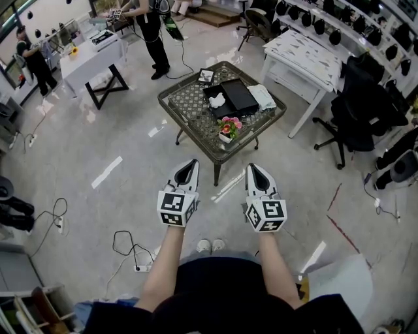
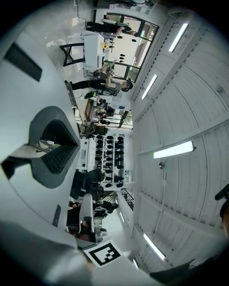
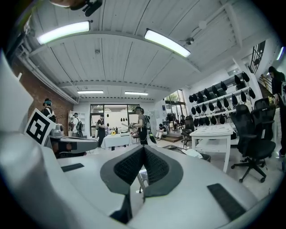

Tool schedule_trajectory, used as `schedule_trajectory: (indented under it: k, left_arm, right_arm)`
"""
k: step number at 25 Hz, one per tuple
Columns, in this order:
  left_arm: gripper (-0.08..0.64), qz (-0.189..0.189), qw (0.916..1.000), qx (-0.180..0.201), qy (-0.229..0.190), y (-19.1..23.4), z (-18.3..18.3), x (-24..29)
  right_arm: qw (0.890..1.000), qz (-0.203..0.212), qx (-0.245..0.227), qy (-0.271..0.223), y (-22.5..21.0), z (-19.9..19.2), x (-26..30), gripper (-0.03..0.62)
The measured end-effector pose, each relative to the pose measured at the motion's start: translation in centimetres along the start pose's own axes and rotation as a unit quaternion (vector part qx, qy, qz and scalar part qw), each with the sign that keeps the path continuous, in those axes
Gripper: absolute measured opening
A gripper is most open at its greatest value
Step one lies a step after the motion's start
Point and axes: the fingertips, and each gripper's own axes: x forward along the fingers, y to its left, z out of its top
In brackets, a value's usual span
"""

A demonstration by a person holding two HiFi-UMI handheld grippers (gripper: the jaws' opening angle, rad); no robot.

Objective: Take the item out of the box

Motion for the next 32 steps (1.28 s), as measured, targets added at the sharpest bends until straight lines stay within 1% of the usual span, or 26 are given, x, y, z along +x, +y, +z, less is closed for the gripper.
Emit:
schedule_trajectory:
  k: [5,14,25,32]
  left_arm:
    - [0.018,-0.001,1.0,-0.001,0.002,0.2,0.1,0.0]
    - [0.018,0.001,1.0,-0.003,0.006,0.3,-0.4,0.1]
    - [0.018,0.004,0.9999,-0.004,0.009,0.4,-0.6,0.0]
    - [0.018,0.013,0.9999,-0.004,0.01,0.6,-0.5,0.0]
  right_arm:
    - [1.0,0.01,-0.01,0.006,0.7,0.0,0.3,0.002]
    - [1.0,0.028,-0.003,0.002,1.2,0.0,0.5,0.016]
    - [0.999,0.039,0.005,0.001,1.4,-0.1,0.6,0.129]
    - [0.999,0.044,0.011,0.001,1.0,0.0,1.0,0.173]
